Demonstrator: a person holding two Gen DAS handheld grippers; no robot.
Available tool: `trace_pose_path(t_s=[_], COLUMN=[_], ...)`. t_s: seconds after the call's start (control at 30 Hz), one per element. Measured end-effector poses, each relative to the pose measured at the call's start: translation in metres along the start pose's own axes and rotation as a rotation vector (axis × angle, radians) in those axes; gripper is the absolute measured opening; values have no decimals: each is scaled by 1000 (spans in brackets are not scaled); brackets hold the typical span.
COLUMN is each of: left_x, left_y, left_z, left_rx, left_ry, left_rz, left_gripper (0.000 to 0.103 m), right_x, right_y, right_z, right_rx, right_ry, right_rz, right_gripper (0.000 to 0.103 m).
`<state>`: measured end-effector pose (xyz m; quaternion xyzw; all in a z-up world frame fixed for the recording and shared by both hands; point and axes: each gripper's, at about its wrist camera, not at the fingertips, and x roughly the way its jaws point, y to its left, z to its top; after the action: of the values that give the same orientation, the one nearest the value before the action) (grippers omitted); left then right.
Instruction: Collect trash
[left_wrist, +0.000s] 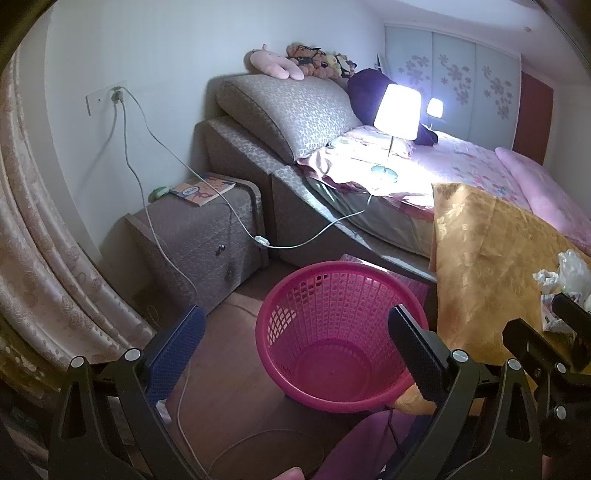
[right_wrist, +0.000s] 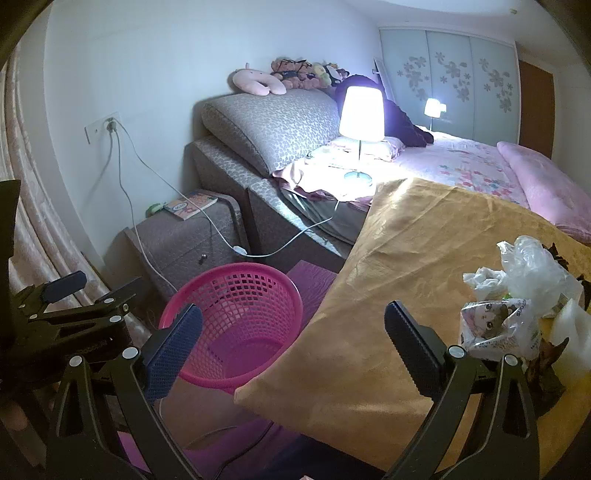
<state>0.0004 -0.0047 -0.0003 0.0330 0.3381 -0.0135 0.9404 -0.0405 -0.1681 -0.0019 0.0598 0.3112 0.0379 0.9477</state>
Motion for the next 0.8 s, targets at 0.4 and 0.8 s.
trace_pose_path(t_s=[0.4, 0.8], left_x=[1, 5], left_y=[1, -3], left_z=[-2, -13], left_rx=[1, 2], left_ry=[3, 14], left_rz=[0, -1], left_gripper=[95, 95], right_x=[0, 0], right_y=[1, 3], right_z=[-1, -5], right_rx=[-2, -3], right_ry=[-2, 5], right_rz=[-1, -1], right_gripper=[96, 96])
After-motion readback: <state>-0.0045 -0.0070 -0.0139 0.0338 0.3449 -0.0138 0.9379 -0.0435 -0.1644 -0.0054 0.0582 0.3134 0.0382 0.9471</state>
